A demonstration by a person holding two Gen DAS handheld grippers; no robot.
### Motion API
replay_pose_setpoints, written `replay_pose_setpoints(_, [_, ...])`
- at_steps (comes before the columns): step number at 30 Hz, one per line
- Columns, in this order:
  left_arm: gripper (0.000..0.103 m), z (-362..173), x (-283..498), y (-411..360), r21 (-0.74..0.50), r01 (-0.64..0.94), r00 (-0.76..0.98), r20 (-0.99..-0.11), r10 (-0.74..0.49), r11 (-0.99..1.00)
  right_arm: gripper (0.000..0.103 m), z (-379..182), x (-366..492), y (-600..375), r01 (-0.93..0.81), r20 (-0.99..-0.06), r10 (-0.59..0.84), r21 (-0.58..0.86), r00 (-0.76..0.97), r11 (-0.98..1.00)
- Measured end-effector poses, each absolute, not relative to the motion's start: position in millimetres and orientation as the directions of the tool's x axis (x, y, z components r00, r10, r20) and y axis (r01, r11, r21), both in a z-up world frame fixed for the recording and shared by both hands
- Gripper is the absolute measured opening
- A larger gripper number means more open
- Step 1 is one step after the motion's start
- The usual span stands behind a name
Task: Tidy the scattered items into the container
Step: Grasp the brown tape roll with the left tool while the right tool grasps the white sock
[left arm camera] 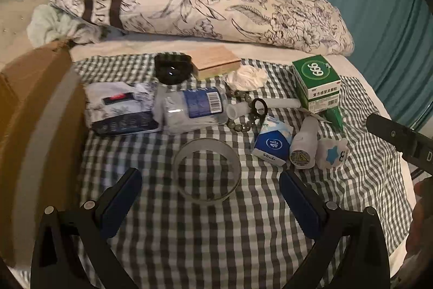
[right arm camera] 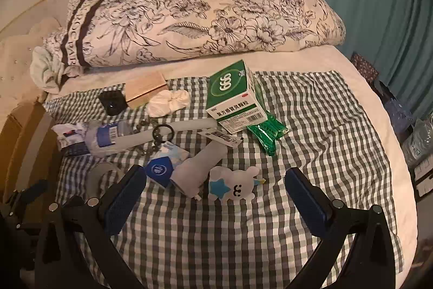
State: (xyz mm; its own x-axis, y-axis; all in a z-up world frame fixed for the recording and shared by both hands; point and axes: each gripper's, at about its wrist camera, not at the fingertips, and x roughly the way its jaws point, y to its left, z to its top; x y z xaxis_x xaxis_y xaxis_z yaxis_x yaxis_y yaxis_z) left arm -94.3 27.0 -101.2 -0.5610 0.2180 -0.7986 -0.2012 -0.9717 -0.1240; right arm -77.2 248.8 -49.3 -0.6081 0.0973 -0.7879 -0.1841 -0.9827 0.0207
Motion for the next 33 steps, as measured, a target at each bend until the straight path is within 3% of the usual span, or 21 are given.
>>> replay_pose_setpoints(7, [0.103,-131.9,-116.5,29.7,-0.086,-0.164,-0.537,-0.828,0.162,-0.983,0.103,-72.0,-94.0,247.3,-0.216,-0.807,0.14,-0.016,-0.574,-0.976])
replay_pose_setpoints(14, [0.103,-153.4,-120.7,23.2,-0.163,-0.191,-0.508,-0.827,0.24,-0.968,0.103,-87.7,-111.4,232.1,-0.198,-0.805,0.145,-0.035,-0.575,-0.98])
replay_pose_setpoints(28, [0.103,-180.4,-131.2,25.8,-0.149,-0.187,-0.467,-0.856,0.222,-0.971,0.102,-121.1,-142.8,223.9,-0.238,-0.824,0.211,-0.096,-0.526,-0.967])
replay_pose_setpoints(33, [0.103,-187.9,-134.7,29.2,-0.128,-0.184,-0.475,-0.857,0.202,-0.975,0.092,-129.2,-148.5,225.8,-0.236,-0.834,0.21,-0.1,-0.51,-0.967])
